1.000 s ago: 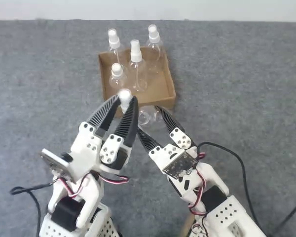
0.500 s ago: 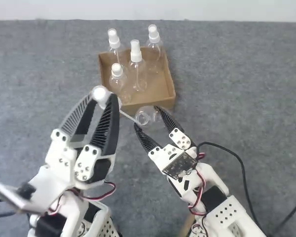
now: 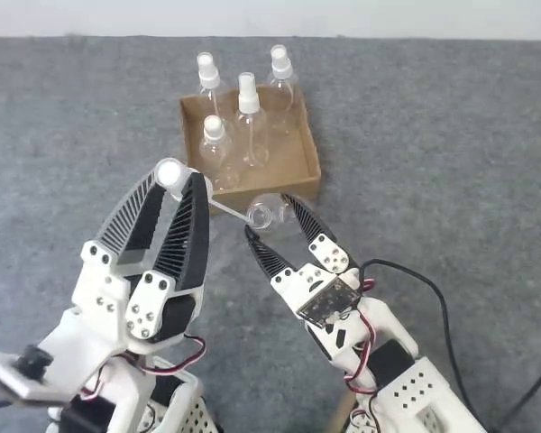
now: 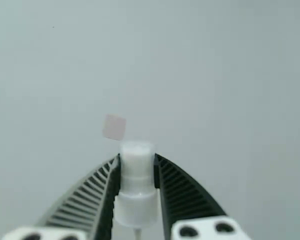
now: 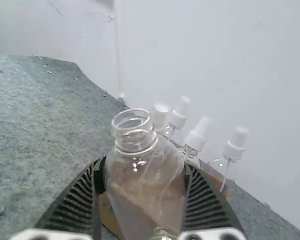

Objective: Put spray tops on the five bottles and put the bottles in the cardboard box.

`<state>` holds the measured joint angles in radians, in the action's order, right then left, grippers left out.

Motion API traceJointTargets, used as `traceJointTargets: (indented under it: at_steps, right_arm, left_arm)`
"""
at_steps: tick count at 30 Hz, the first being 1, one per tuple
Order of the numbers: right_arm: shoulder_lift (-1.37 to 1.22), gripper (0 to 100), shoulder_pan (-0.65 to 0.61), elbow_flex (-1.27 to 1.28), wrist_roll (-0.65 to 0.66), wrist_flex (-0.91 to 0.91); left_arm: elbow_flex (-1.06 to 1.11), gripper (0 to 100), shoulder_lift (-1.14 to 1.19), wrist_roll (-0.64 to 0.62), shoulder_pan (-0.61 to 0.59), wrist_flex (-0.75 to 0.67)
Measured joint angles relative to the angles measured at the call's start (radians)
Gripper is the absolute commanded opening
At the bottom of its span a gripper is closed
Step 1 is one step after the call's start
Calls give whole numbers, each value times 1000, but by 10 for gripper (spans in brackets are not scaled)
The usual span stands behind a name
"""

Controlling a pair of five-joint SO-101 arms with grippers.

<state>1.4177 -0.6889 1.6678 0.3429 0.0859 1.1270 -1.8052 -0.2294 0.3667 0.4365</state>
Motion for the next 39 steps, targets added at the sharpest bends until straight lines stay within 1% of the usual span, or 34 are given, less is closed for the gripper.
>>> traceJointTargets:
  at_steps: [6, 14, 21, 25, 30, 37, 39]
  right_arm:
    - [0, 6, -2, 0, 0, 0]
    - [0, 6, -2, 0, 0, 0]
    - [0, 6, -2, 0, 0, 0]
    - [0, 6, -2, 0, 0, 0]
    - [0, 6, 0, 0, 0, 0]
    - [0, 6, 0, 0, 0, 0]
    - [0, 6, 8, 0, -6, 0]
  left_arm:
    - [35, 12, 0, 0, -2, 0]
    - [170, 12, 0, 0, -2, -100]
    - [249, 12, 0, 0, -2, -101]
    - [293, 12, 0, -2, 32, -101]
    - [299, 12, 0, 0, 95, -66]
    - [299, 13, 0, 3, 104, -9]
    - [302, 13, 0, 29, 104, 17]
